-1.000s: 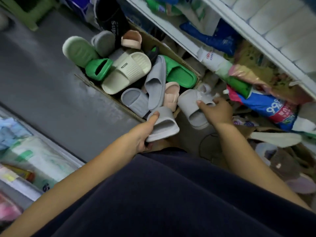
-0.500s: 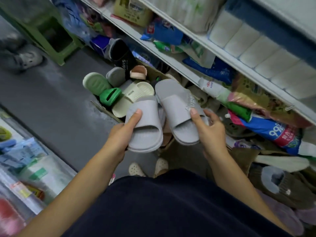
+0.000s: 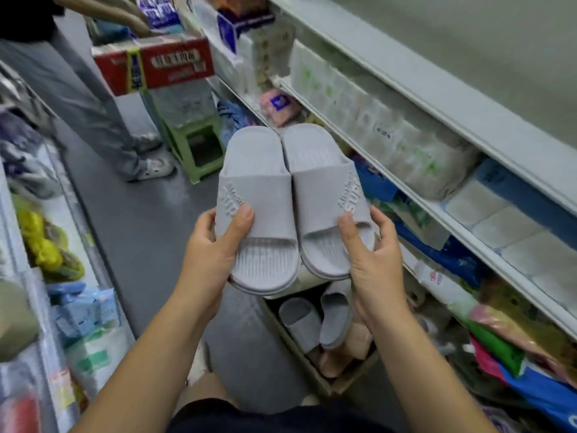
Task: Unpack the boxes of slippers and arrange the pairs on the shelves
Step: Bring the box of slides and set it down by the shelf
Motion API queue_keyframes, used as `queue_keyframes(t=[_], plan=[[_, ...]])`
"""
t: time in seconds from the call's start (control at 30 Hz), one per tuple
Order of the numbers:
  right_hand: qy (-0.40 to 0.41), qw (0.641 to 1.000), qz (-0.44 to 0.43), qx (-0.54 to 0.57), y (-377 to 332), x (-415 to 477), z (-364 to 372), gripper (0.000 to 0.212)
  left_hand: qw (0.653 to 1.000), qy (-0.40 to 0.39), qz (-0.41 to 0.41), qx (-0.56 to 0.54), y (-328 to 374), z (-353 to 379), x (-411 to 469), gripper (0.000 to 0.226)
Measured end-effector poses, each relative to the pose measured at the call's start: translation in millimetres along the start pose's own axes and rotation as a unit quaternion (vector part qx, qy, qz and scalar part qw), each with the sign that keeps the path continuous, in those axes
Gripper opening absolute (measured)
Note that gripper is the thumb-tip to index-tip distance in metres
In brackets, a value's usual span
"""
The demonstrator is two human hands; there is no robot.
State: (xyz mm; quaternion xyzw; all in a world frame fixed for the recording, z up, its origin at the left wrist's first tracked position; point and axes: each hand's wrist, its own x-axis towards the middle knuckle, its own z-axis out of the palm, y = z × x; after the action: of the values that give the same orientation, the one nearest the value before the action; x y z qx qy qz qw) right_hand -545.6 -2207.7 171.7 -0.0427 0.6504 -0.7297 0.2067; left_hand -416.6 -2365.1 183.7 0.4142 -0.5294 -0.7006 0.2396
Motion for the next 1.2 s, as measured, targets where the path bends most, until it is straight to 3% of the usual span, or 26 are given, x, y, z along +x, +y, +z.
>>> queue_keyframes(t=[0.07,0.17,0.5,0.67,0.87,1.2], plan=[[-0.002,0.999,-0.034,-0.012,-5,9,33,0.068,0.999,-0.030,0.015,-0.013,19,-19,25,0.071],[0.029,0.997,-0.073,0.000,-11,25,89,0.078,0.994,-0.096,0.053,-0.014,54,-47,71,0.057],[0.192,0.966,-0.167,0.049,-50,58,257,0.067,0.955,-0.249,0.158,0.045,190,-100,218,0.046],[0.245,0.945,-0.211,0.054,-88,89,275,0.059,0.929,-0.319,0.184,0.031,229,-65,266,0.051],[0.290,0.907,-0.299,0.055,-149,166,282,0.064,0.916,-0.326,0.234,0.021,288,7,329,0.070],[0.268,0.883,-0.378,0.076,-254,298,304,0.064,0.882,-0.337,0.328,0.018,409,93,420,0.060]])
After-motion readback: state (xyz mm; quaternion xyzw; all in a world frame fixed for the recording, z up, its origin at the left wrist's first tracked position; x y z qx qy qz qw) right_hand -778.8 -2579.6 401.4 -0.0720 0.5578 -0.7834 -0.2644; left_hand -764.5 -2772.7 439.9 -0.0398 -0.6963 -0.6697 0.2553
